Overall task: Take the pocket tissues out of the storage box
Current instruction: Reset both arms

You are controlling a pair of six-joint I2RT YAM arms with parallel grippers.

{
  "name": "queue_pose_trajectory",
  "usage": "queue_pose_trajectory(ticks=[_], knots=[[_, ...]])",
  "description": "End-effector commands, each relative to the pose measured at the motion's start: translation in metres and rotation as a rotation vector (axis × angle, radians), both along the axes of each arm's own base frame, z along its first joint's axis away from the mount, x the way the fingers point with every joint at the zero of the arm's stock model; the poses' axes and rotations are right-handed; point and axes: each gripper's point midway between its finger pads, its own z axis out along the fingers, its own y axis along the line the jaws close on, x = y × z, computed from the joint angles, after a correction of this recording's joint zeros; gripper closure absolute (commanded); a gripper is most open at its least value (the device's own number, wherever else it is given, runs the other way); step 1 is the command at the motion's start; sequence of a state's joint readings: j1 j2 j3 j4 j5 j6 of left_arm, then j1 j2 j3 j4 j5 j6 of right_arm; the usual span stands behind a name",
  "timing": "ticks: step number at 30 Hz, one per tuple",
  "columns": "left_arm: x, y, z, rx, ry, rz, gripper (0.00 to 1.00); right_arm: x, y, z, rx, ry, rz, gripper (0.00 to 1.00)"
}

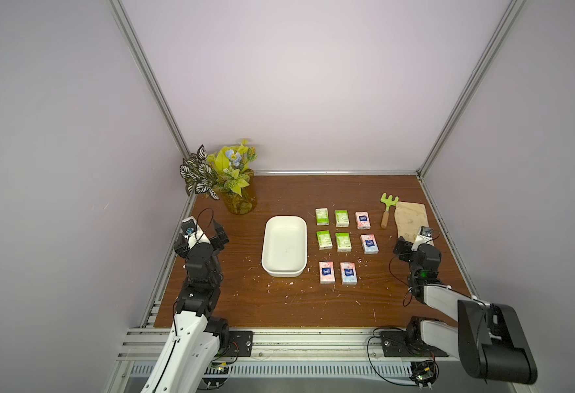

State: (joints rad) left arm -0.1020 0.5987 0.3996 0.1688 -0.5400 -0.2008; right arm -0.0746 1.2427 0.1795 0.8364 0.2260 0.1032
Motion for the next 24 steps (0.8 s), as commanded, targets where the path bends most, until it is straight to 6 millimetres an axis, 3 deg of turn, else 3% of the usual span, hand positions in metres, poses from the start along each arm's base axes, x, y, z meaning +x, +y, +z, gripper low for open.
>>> queue_pose_trajectory(ticks=[1,4,14,19,24], knots=[[0.004,0.004,-0.007,0.013,-0.011,0.018,0.01,0.019,0.007,0.047,-0.04,-0.216,0.06,0.01],[0.006,0.005,-0.019,0.007,-0.001,0.03,0.01,0.029,0.014,0.043,-0.083,-0.171,0.122,0.01],[0.011,0.013,-0.051,-0.021,0.001,0.09,0.01,0.024,0.031,0.047,-0.062,-0.202,0.214,0.01],[0.016,0.012,-0.068,-0.018,0.005,0.088,0.01,0.019,0.045,0.057,0.006,-0.308,0.272,0.01],[0.019,0.008,-0.074,0.004,-0.014,0.056,0.01,0.015,0.061,0.044,-0.027,-0.326,0.35,0.01]])
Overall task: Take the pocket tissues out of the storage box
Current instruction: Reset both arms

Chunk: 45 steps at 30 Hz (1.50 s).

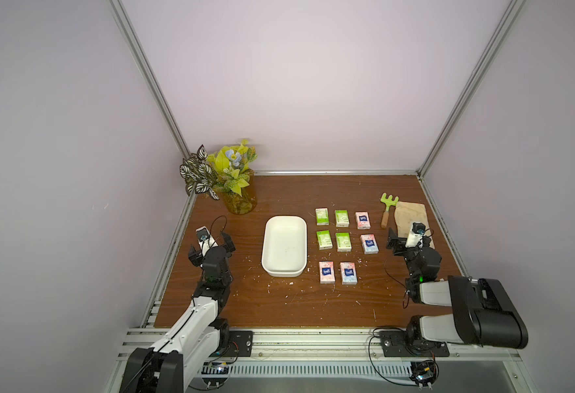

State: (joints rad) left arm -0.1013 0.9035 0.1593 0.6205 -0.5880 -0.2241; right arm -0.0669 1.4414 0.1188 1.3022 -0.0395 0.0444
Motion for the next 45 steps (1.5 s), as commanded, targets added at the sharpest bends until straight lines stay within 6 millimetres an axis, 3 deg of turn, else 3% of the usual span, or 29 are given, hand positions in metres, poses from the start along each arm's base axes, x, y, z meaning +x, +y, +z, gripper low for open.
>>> queue_pose_trajectory(ticks=[1,4,9,14,17,19,23,30,45], knots=[[0.003,0.002,0.018,0.017,-0.099,0.0,0.01,-0.005,0.015,0.022,-0.006,-0.147,0.07,0.01],[0.003,0.001,0.016,0.026,-0.12,-0.012,0.01,-0.004,0.014,0.024,-0.004,-0.145,0.068,0.01],[0.011,-0.013,0.008,0.067,-0.134,-0.105,0.01,0.017,0.01,0.012,0.009,-0.066,0.043,0.01],[0.016,-0.028,0.013,0.12,-0.224,-0.2,0.01,0.018,0.01,0.01,0.005,-0.057,0.038,0.01],[0.028,-0.039,-0.006,0.136,-0.179,-0.269,0.01,0.018,0.01,0.01,0.004,-0.057,0.035,0.01],[0.029,-0.044,-0.001,0.168,-0.218,-0.29,0.01,0.018,0.01,0.01,0.004,-0.057,0.036,0.01],[0.03,-0.038,-0.009,0.132,-0.172,-0.264,0.01,0.018,0.01,0.011,0.003,-0.058,0.035,0.01],[0.065,-0.034,-0.024,0.126,-0.053,-0.236,0.01,0.018,0.011,0.01,0.003,-0.057,0.037,0.01],[0.063,-0.034,-0.024,0.128,-0.058,-0.237,0.01,0.018,0.011,0.01,0.003,-0.057,0.037,0.01]])
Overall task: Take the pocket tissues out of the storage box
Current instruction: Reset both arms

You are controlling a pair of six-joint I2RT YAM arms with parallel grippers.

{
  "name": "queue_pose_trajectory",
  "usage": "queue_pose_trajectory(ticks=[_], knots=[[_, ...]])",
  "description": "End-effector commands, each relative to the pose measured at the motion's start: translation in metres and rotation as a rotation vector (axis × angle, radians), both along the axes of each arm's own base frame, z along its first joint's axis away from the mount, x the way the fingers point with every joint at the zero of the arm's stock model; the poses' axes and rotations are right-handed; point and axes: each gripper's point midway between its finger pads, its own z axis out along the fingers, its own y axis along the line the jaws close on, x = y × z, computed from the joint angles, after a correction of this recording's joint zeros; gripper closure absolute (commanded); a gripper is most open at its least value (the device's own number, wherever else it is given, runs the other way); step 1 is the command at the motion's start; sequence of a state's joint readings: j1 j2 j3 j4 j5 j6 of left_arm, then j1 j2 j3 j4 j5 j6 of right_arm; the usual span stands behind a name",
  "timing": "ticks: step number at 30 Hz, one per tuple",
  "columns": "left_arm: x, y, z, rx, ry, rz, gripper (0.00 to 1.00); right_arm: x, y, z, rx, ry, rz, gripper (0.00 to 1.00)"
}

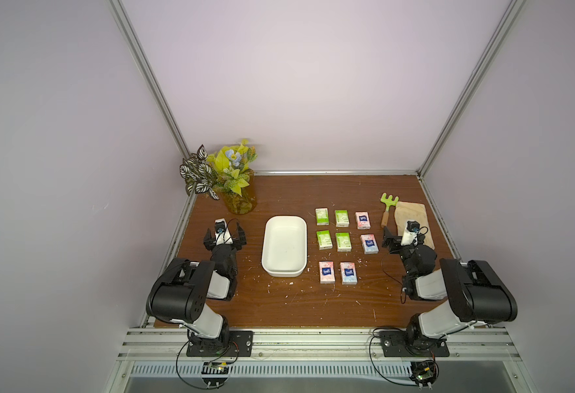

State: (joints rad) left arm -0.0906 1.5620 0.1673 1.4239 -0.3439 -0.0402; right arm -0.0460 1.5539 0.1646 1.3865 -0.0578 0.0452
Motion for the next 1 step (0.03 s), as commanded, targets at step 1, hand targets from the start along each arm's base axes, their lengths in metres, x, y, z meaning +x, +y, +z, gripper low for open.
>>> queue_pose_trajectory(ticks=[1], knots=[[0.0008,0.005,-0.0025,0.009,0.014,0.016,0.01,0.0028,0.0009,0.0112,0.001,-0.04,-0.002,0.01]])
